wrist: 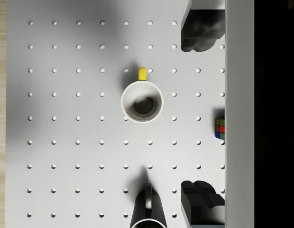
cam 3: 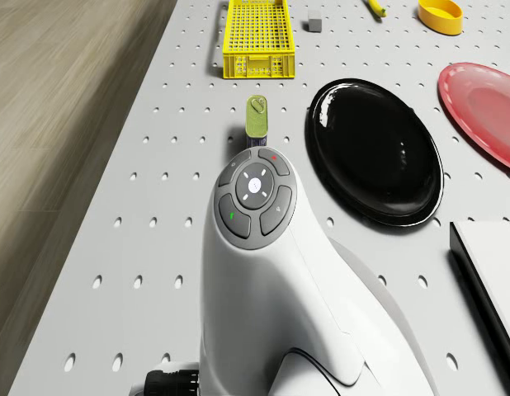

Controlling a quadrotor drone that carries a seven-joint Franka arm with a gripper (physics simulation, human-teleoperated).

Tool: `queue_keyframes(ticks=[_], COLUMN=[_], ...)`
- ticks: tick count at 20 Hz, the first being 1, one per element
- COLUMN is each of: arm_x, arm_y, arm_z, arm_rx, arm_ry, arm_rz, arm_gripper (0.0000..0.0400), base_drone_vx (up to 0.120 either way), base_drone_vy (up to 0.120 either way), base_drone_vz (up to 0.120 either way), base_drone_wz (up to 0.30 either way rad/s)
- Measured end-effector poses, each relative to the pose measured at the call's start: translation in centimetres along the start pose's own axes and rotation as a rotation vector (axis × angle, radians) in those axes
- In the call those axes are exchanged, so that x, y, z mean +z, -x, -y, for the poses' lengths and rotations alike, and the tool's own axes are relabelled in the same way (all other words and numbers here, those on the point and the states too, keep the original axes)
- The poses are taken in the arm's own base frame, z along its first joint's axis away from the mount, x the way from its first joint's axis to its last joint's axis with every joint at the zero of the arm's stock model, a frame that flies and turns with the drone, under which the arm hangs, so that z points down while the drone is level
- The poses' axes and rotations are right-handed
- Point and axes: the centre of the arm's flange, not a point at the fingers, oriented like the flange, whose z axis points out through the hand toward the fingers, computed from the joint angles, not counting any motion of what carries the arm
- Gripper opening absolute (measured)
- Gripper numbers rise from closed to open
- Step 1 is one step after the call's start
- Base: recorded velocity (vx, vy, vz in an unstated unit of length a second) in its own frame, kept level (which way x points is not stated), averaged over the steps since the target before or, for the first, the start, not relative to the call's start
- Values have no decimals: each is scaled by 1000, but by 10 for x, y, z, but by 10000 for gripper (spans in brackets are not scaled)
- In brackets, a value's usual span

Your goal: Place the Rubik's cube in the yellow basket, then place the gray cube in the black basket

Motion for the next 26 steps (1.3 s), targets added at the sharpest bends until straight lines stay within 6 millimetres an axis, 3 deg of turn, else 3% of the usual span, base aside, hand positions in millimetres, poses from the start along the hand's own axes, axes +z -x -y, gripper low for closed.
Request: queue_keyframes(ticks=[11, 15, 26], arm_x=[0, 0, 0], arm_y=[0, 0, 0], arm_z=[0, 0, 0], arm_rx=[0, 0, 0], arm_ry=[2, 2, 2], arm_rz=[-2, -2, -2], arm_gripper=[400, 400, 400], base_drone_vx=[120, 120, 120], base_drone_vy=[0, -90, -25], base_drone_vz=[-120, -120, -120], base_drone_wz=[0, 0, 0])
